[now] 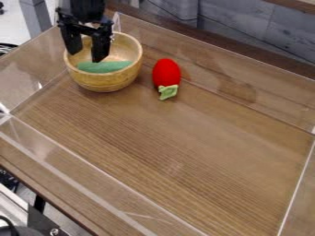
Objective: Put the green stick in the brown bowl
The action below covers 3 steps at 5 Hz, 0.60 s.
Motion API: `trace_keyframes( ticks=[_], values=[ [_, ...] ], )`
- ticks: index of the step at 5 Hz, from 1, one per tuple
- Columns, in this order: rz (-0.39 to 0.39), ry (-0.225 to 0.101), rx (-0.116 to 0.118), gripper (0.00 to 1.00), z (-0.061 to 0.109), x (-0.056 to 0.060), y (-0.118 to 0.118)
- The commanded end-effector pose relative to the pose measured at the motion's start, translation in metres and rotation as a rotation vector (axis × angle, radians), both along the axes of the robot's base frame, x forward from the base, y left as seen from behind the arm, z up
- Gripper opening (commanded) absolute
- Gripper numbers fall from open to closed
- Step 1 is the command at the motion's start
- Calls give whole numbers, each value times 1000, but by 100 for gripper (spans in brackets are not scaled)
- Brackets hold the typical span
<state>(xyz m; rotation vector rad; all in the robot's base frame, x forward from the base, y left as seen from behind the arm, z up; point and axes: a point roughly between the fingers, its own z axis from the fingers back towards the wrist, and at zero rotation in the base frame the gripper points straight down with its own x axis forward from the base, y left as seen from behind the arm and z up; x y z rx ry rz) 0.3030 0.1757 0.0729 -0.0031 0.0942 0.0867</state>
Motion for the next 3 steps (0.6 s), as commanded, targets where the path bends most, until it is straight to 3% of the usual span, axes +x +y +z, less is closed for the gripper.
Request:
trace_keyframes(
  ticks=[1,2,3],
  values=[
    [-3,-53,36,100,21,-1,2],
    [-35,-56,36,0,15,2,0],
    [-70,-62,34,0,11,2,-3]
  ],
)
